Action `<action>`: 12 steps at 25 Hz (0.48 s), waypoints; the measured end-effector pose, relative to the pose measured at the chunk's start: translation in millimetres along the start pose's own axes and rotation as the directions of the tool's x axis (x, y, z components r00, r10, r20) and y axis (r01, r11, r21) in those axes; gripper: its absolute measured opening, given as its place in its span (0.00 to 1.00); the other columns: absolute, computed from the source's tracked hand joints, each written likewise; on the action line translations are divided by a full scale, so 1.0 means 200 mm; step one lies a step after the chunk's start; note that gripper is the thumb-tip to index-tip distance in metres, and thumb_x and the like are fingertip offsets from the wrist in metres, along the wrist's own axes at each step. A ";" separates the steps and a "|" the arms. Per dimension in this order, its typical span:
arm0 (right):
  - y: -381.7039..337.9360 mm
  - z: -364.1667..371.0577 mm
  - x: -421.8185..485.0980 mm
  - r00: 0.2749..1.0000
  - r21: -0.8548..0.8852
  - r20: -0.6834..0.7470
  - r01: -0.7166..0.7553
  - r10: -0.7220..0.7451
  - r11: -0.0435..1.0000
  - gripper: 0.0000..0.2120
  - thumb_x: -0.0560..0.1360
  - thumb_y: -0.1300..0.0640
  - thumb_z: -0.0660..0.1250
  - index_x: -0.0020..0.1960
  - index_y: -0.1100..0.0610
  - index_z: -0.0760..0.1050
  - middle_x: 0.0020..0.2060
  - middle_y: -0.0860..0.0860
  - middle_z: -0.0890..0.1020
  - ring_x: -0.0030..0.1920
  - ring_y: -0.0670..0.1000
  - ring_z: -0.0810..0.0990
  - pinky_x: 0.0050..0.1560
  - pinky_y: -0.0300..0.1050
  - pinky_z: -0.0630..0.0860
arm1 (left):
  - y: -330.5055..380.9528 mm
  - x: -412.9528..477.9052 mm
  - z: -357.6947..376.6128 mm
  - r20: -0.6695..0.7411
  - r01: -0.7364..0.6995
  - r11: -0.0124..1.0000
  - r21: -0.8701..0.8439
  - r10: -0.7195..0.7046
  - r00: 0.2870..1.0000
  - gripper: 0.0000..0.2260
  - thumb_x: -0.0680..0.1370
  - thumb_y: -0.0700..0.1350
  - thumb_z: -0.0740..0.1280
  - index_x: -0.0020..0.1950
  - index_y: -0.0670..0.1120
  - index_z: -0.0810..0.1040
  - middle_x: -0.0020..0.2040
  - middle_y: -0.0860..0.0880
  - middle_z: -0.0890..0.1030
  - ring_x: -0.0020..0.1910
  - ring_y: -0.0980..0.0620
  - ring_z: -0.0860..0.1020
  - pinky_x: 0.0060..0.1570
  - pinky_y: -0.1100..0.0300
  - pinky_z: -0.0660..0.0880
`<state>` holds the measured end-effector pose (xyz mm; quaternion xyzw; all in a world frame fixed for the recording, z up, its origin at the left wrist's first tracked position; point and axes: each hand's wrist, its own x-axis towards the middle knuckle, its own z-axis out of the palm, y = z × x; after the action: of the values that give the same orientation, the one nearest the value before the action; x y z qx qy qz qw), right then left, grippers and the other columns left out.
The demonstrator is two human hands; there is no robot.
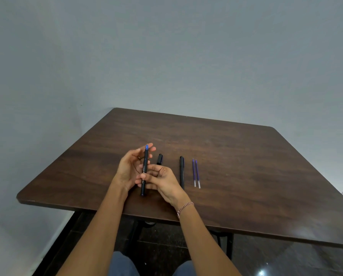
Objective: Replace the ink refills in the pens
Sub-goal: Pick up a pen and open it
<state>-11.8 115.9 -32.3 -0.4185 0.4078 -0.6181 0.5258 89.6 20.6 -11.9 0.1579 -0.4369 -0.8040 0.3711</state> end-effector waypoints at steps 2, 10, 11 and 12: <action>0.00 0.00 0.00 1.000 0.007 0.002 -0.002 0.002 1.000 0.12 0.73 0.65 0.70 0.56 0.61 0.78 0.43 0.56 0.85 0.45 0.53 0.85 0.48 0.47 0.82 | 0.00 0.00 0.00 -0.006 0.008 1.000 0.008 -0.008 1.000 0.16 0.77 0.41 0.56 0.54 0.45 0.83 0.49 0.48 0.84 0.40 0.58 0.80 0.41 0.66 0.78; 0.00 0.00 0.00 1.000 0.017 0.014 -0.004 0.004 1.000 0.12 0.74 0.65 0.70 0.57 0.61 0.77 0.42 0.56 0.85 0.44 0.52 0.85 0.48 0.46 0.82 | 0.01 0.00 0.01 -0.027 -0.047 0.990 0.132 0.051 0.998 0.15 0.77 0.39 0.60 0.60 0.48 0.79 0.36 0.52 0.79 0.32 0.59 0.77 0.34 0.69 0.76; -0.01 0.00 0.00 1.000 0.016 0.012 -0.004 0.004 1.000 0.12 0.74 0.65 0.70 0.57 0.61 0.78 0.43 0.56 0.85 0.44 0.52 0.85 0.47 0.45 0.82 | 0.00 0.00 0.02 -0.026 -0.047 0.988 0.145 0.051 0.998 0.15 0.77 0.39 0.61 0.61 0.47 0.78 0.34 0.52 0.77 0.31 0.60 0.76 0.33 0.69 0.75; -0.01 0.00 -0.01 1.000 0.013 0.009 -0.005 0.005 1.000 0.12 0.74 0.65 0.70 0.57 0.60 0.78 0.43 0.56 0.85 0.44 0.52 0.85 0.47 0.45 0.82 | 0.00 0.00 0.02 -0.027 -0.044 0.988 0.151 0.048 0.998 0.15 0.76 0.39 0.62 0.62 0.46 0.77 0.34 0.52 0.77 0.29 0.60 0.75 0.32 0.69 0.75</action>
<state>-13.0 117.1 -31.4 -0.4169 0.4025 -0.6176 0.5317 86.7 23.1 -9.6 0.1873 -0.4941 -0.7576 0.3832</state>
